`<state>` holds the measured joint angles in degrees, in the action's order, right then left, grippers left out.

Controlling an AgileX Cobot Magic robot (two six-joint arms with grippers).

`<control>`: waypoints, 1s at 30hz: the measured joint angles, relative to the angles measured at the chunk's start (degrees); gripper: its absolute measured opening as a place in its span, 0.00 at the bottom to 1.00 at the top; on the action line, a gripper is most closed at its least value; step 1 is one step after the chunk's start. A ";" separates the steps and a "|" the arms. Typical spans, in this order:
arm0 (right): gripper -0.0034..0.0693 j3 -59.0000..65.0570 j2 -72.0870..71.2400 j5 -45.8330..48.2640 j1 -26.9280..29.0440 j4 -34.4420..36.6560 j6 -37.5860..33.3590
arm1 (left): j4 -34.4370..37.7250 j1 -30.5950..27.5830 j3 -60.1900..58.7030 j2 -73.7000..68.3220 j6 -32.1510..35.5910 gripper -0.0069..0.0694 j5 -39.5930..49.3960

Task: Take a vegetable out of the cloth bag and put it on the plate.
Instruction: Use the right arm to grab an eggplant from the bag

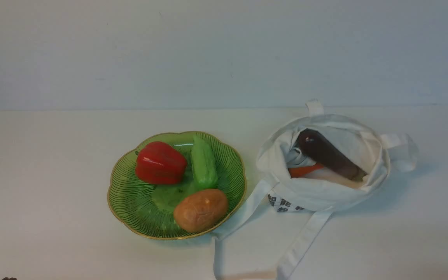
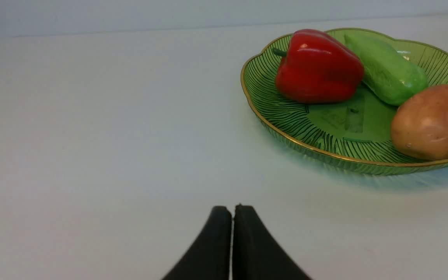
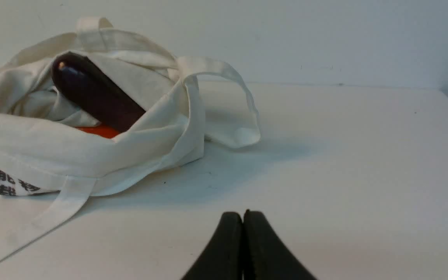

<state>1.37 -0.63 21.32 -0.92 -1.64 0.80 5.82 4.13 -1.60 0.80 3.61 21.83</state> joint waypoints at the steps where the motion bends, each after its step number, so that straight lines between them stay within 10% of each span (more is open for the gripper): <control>1: 0.03 0.00 0.00 0.00 0.00 0.00 0.00 | 0.00 0.00 0.00 0.00 0.00 0.08 0.00; 30: 0.03 0.28 0.00 -3.23 0.00 4.37 1.09 | 0.00 0.00 0.00 0.00 0.00 0.08 0.00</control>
<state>1.65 -0.63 18.09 -0.92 2.73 1.89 5.82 4.13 -1.60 0.80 3.61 21.83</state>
